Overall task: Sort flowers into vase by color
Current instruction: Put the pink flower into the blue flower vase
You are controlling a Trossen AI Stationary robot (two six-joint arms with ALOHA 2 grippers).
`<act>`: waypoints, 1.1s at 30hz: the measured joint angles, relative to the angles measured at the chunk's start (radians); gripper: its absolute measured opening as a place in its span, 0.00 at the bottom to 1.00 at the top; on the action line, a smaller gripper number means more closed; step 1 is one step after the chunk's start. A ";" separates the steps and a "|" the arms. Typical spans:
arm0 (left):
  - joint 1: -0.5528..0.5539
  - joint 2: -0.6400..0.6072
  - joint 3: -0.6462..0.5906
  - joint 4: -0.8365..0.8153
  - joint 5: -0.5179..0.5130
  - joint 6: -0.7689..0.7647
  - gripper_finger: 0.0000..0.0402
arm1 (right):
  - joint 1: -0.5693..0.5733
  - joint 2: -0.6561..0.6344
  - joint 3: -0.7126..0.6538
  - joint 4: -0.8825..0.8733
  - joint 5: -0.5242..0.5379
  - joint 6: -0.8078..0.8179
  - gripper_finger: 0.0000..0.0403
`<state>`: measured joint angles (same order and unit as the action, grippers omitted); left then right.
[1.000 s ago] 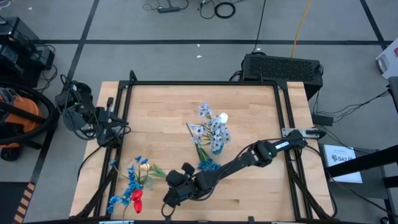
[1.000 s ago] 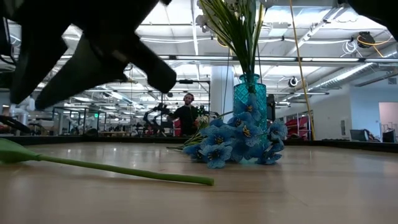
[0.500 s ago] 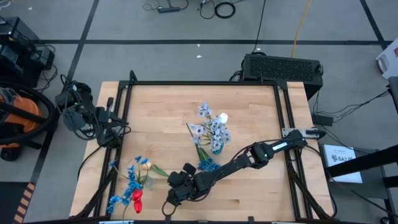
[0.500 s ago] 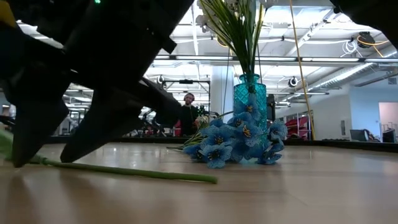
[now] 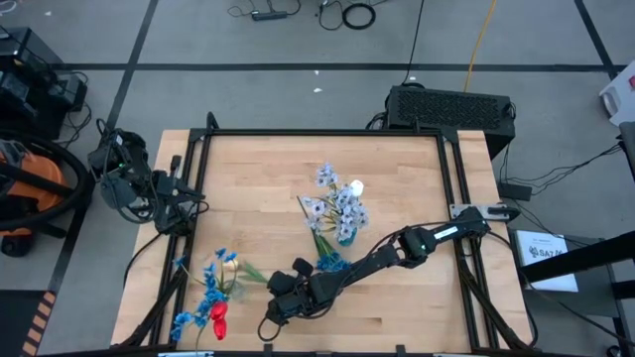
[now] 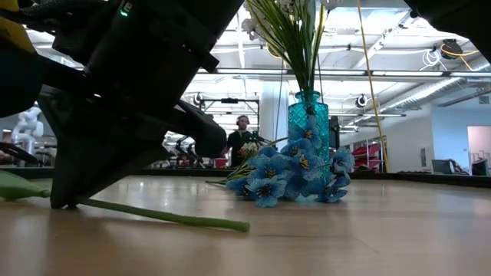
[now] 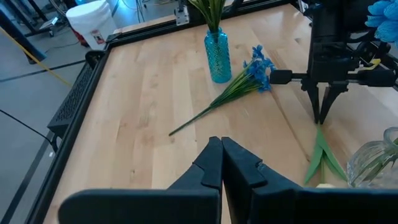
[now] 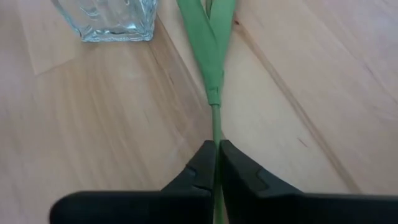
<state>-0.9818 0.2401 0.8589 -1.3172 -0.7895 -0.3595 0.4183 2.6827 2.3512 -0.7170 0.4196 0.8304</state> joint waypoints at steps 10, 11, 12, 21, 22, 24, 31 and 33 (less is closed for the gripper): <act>0.000 0.000 0.000 0.015 -0.001 0.001 0.02 | 0.023 -0.094 0.002 -0.025 0.141 0.086 0.00; 0.000 0.000 0.000 0.027 -0.001 0.001 0.02 | 0.032 -0.120 0.002 -0.033 0.190 0.087 0.00; 0.000 0.000 0.000 0.041 -0.002 0.001 0.02 | 0.044 -0.142 0.002 -0.045 0.240 0.087 0.00; 0.000 0.000 0.000 0.168 -0.031 0.102 0.02 | 0.149 -0.312 0.004 -0.122 0.585 0.075 0.00; 0.000 0.000 0.000 0.187 -0.041 0.108 0.02 | 0.159 -0.330 0.004 -0.130 0.622 0.082 0.00; 0.000 0.001 0.000 0.214 -0.061 0.114 0.02 | 0.183 -0.359 0.004 -0.179 0.720 0.113 0.00; 0.000 0.040 -0.014 0.292 -0.090 0.186 0.02 | 0.282 -0.426 0.004 -0.697 1.004 0.519 0.00; 0.000 0.062 -0.027 0.344 -0.113 0.213 0.02 | 0.315 -0.434 0.003 -0.862 1.025 0.722 0.00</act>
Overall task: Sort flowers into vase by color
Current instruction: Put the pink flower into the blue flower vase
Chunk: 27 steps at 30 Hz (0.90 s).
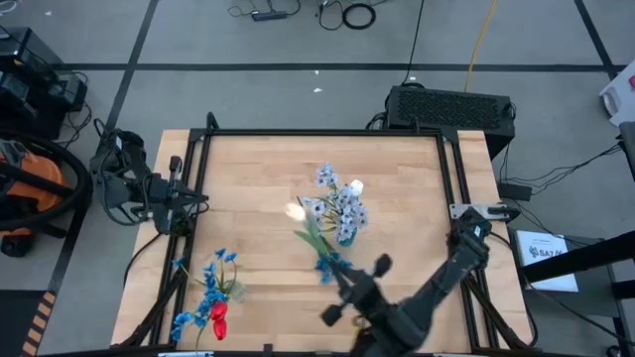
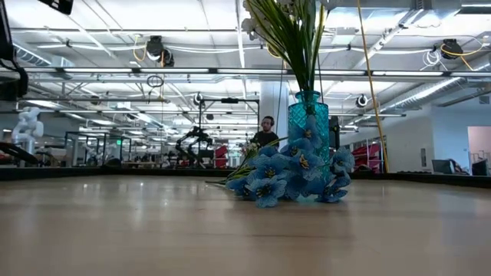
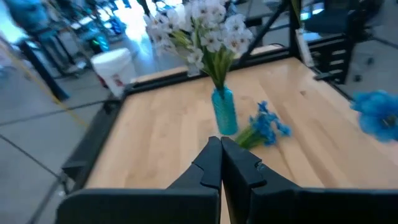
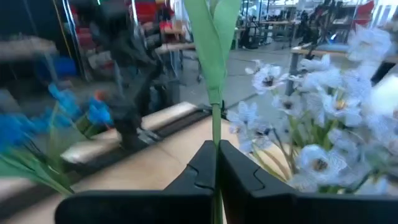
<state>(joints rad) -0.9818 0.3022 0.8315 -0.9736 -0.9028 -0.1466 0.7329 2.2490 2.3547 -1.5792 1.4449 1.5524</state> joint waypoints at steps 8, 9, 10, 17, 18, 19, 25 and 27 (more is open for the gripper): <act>0.012 0.084 -0.054 0.167 -0.131 0.049 0.01 | 0.044 -0.097 -0.132 0.007 0.052 -0.042 0.00; 0.025 0.090 -0.054 0.198 -0.143 0.051 0.01 | 0.044 -0.111 -0.154 0.009 0.049 -0.022 0.00; 0.038 0.096 -0.054 0.226 -0.145 0.051 0.01 | 0.043 -0.125 -0.182 0.009 0.049 -0.006 0.00; 0.157 0.179 -0.053 0.318 -0.047 0.048 0.00 | 0.041 -0.170 -0.343 0.015 0.052 0.218 0.00; 0.176 0.200 -0.053 0.319 -0.026 0.048 0.00 | 0.041 -0.169 -0.362 0.040 0.057 0.238 0.00; 0.195 0.221 -0.053 0.325 -0.008 0.049 0.00 | 0.041 -0.169 -0.381 0.079 0.066 0.249 0.00; 0.345 0.317 -0.053 0.401 0.153 0.101 0.00 | 0.037 -0.169 -0.431 0.361 0.092 0.120 0.00; 0.403 0.342 -0.053 0.427 0.231 0.134 0.00 | 0.023 -0.169 -0.431 0.476 0.070 0.024 0.00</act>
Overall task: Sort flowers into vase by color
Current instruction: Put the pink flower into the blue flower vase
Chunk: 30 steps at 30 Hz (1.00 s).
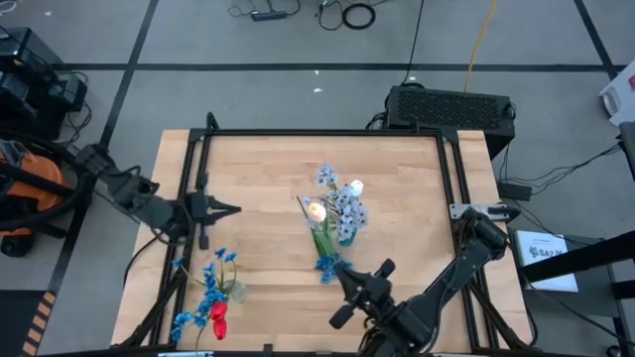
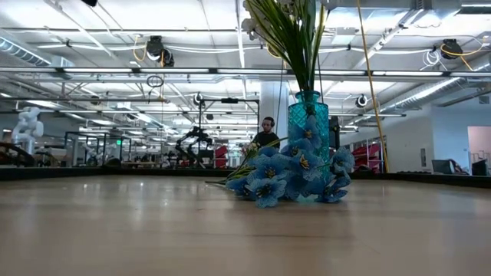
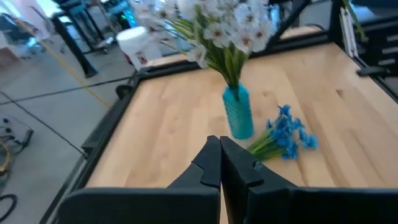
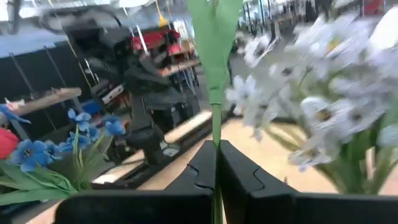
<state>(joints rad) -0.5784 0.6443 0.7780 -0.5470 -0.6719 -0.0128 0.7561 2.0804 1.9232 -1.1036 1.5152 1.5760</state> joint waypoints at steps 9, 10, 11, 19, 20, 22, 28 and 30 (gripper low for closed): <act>0.233 0.055 0.000 0.040 0.331 0.135 0.00 | -0.156 0.001 0.000 0.794 -0.496 -0.821 0.00; 0.254 0.054 0.000 0.040 0.372 0.150 0.00 | -0.166 0.001 0.000 0.860 -0.491 -0.889 0.00; 0.275 0.054 0.000 0.040 0.413 0.163 0.00 | -0.174 0.001 0.000 0.928 -0.473 -0.959 0.00; 0.460 0.064 0.000 0.052 0.764 0.268 0.00 | -0.176 0.037 0.001 1.079 -0.455 -1.103 0.00; 0.487 0.073 0.000 0.055 0.820 0.274 0.00 | -0.171 0.048 0.000 1.085 -0.455 -1.096 0.00; 0.540 0.097 0.000 0.063 0.926 0.281 0.00 | -0.151 0.061 -0.001 1.115 -0.439 -1.098 0.00; 0.655 0.226 0.001 0.153 1.120 0.281 0.00 | -0.089 0.064 -0.022 1.141 -0.389 -1.088 0.00; 0.673 0.278 0.001 0.195 1.145 0.266 0.00 | -0.083 0.065 -0.054 1.143 -0.386 -1.051 0.00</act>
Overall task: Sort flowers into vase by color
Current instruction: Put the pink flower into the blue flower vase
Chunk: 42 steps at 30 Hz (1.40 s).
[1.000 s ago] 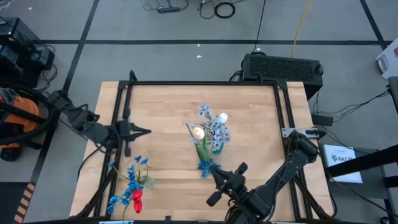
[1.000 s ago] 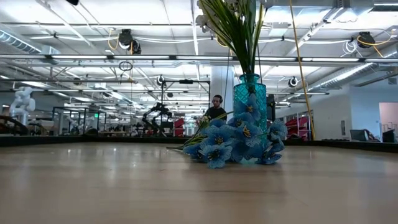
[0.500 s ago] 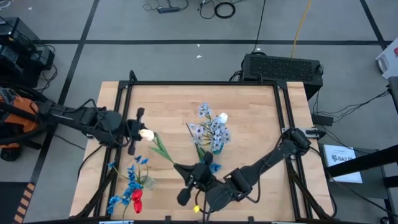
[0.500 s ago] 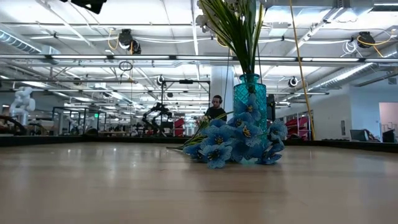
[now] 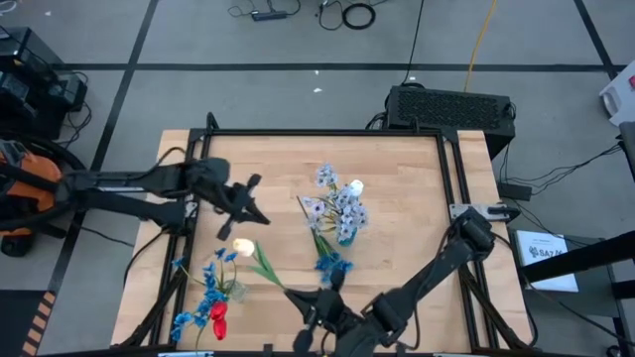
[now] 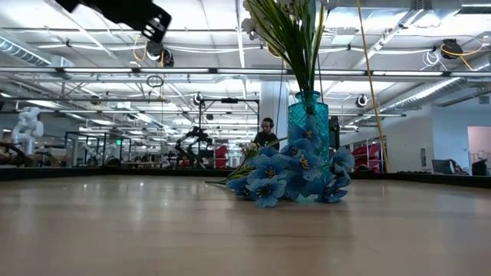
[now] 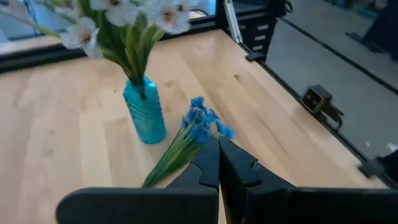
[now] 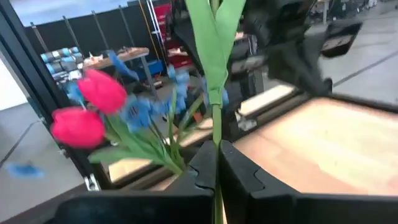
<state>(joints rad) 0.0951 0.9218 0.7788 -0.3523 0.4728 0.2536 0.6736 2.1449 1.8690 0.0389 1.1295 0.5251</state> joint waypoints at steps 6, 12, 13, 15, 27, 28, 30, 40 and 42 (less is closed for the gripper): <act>0.018 0.143 0.000 0.157 -0.002 -0.089 0.00 | 0.015 -0.004 -0.154 0.129 -0.010 0.109 0.00; 0.017 0.224 0.000 0.229 -0.087 -0.140 0.00 | 0.097 -0.167 -0.519 0.616 -0.024 -0.055 0.00; 0.018 0.232 0.000 0.241 -0.108 -0.143 0.00 | 0.111 -0.201 -0.598 0.714 -0.048 -0.093 0.00; 0.018 0.244 0.000 0.267 -0.148 -0.144 0.00 | 0.125 -0.260 -0.745 0.883 -0.117 -0.184 0.00; 0.017 0.251 0.000 0.339 -0.310 -0.144 0.00 | 0.212 -0.763 -1.301 1.144 0.127 -0.721 0.00; 0.017 0.251 0.000 0.335 -0.314 -0.144 0.00 | 0.220 -0.795 -1.324 1.141 0.175 -0.720 0.00; 0.017 0.251 0.000 0.335 -0.317 -0.144 0.00 | 0.225 -0.848 -1.364 1.138 0.227 -0.700 0.00; 0.017 0.284 0.000 0.338 -0.348 -0.143 0.12 | 0.225 -0.915 -1.411 1.138 0.269 -0.703 0.00; 0.017 0.313 0.001 0.357 -0.329 -0.143 0.18 | 0.228 -0.915 -1.411 1.139 0.299 -0.723 0.00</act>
<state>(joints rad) 0.1116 1.2351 0.7795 0.0050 0.1441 0.1108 0.9016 1.2301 0.4580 1.1782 1.4280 -0.1975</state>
